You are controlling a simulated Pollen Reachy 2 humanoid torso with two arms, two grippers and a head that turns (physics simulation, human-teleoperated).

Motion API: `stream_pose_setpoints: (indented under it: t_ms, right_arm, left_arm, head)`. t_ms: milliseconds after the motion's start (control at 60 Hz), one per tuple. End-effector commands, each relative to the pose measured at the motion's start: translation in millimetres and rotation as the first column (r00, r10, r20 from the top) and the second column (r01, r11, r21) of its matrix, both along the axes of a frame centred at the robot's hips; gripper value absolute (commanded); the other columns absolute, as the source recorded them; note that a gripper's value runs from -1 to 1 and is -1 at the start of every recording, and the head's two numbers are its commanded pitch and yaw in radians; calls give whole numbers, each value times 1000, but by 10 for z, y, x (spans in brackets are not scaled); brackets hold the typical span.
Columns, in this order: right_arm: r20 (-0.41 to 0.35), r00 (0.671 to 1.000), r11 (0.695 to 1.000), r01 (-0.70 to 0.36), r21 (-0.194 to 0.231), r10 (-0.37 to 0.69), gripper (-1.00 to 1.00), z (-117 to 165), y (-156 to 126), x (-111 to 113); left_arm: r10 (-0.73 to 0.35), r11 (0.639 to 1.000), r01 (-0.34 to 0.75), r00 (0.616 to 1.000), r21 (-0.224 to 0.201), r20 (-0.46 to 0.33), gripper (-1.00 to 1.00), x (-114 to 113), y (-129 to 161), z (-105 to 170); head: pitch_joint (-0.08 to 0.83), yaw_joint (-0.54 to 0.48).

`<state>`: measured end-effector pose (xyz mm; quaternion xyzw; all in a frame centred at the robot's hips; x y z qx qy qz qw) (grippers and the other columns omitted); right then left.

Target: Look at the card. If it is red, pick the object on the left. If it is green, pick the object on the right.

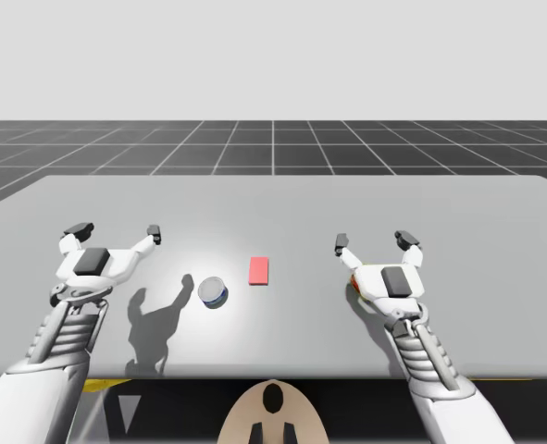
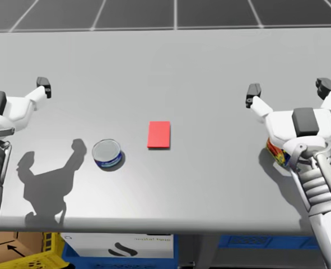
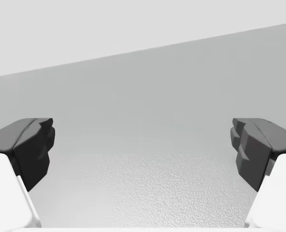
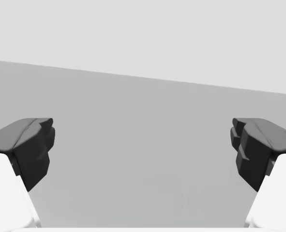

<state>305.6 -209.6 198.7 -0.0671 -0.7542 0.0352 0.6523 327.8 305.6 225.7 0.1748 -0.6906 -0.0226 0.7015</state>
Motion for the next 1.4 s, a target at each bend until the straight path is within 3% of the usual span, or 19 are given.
stream_pose_setpoints:
  t_ms: [17, 233, 567, 733, 833, 867, 967, 983, 1000, 1183, 1283, 1367, 1400]
  right_arm:
    - [-3, 1000, 1000, -2, 20, 2, -1000, -17, 55, -12]
    - [-3, 1000, 1000, -3, 17, 3, -1000, -21, 57, -13]
    - [0, 1000, 1000, -6, 15, 6, -1000, -9, 61, -22]
    - [-2, 1000, 1000, -6, 13, 6, -1000, -13, 66, -24]
    - [-1, 1000, 1000, -6, 14, 6, -1000, -10, 70, -28]
    - [-2, 1000, 1000, -4, 14, 4, -1000, -11, 70, -27]
    - [-3, 1000, 1000, -1, 16, 1, -1000, -15, 66, -25]
    - [-4, 1000, 1000, 1, 17, -1, -1000, -17, 65, -24]
    - [-5, 1000, 1000, 2, 16, -2, -1000, -21, 65, -21]
    - [-8, 1000, 1000, 6, 14, -6, -1000, -28, 72, -21]
    - [-5, 1000, 1000, 9, 13, -9, -1000, -25, 76, -25]
    - [-4, 1000, 1000, 11, 12, -11, -1000, -23, 76, -28]
    - [-3, 1000, 1000, 11, 12, -11, -1000, -23, 76, -29]
  left_arm:
    - [-1, 1000, 1, 1000, 0, 0, -1000, 1, 0, 0]
    - [-1, 1000, 1, 1000, 0, 0, -1000, 1, 0, 0]
    - [-3, 1000, 3, 1000, 4, -7, -1000, 3, -20, -11]
    - [-13, 1000, 13, 1000, -9, -9, -1000, -26, -49, 20]
    - [-60, 996, 59, 998, -61, -22, -1000, -125, -137, 124]
    - [-107, 988, 100, 993, -114, -55, -1000, -188, -198, 177]
    - [-189, 973, 175, 978, -151, -85, -1000, -337, -265, 262]
    - [-209, 970, 190, 969, -151, -129, -1000, -391, -279, 279]
    - [-242, 961, 210, 954, -182, -176, -1000, -485, -305, 312]
    - [-409, 903, 353, 882, -246, -235, -1000, -920, -414, 319]
    - [-501, 859, 436, 823, -269, -267, -1000, -1162, -508, 146]
    - [-527, 847, 461, 796, -264, -299, -1000, -1243, -552, -6]
    - [-547, 835, 473, 773, -282, -322, -1000, -1261, -575, -93]
  head:
    - [680, 46]
    - [689, 55]
    - [723, 245]
    - [737, 269]
    - [735, 261]
    - [731, 258]
    - [723, 259]
    - [724, 262]
    - [725, 266]
    - [736, 284]
    - [741, 283]
    - [742, 282]
    - [740, 281]
